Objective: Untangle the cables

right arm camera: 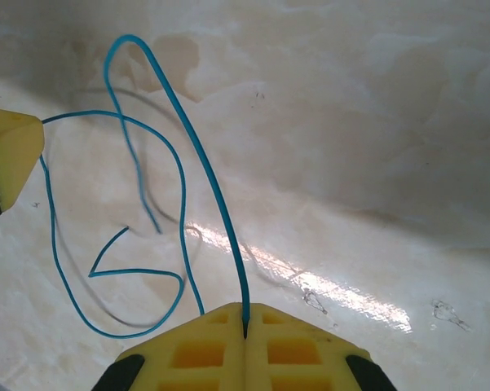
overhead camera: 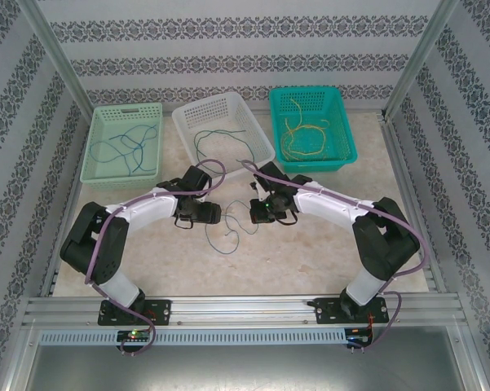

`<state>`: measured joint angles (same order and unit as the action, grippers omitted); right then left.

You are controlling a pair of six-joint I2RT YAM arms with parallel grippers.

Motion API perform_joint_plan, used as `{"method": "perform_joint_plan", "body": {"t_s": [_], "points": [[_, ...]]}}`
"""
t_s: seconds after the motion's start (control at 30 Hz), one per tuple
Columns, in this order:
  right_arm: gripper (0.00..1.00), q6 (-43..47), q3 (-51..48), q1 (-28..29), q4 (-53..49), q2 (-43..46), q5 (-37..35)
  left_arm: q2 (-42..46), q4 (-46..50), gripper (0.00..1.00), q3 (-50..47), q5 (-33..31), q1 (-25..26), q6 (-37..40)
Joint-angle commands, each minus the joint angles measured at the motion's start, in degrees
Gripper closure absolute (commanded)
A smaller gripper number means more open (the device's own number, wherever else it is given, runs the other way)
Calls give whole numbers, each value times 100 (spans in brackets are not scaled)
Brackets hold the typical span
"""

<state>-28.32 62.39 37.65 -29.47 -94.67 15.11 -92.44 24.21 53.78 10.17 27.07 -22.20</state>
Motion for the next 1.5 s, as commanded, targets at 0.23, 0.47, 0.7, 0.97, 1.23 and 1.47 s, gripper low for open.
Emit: {"method": "perform_joint_plan", "body": {"t_s": [0.23,0.47,0.7,0.97,1.23,1.47], "points": [[100,-317,584,-31,1466,1542,-264,2125,-881,28,-210,374,71,45],[100,-388,1007,81,1623,1684,-183,2805,-1141,29,-166,545,98,-13],[100,-810,1021,177,2108,1745,-324,2900,-1613,26,-109,988,198,94],[100,-1207,1159,200,2322,1610,-223,2316,-1589,25,394,1344,561,1077],[100,-1342,1227,208,2262,1568,-5,1873,-1313,24,860,921,677,1680],[100,-1465,1292,183,2333,1524,273,1496,-964,41,1185,850,739,1975]]}}
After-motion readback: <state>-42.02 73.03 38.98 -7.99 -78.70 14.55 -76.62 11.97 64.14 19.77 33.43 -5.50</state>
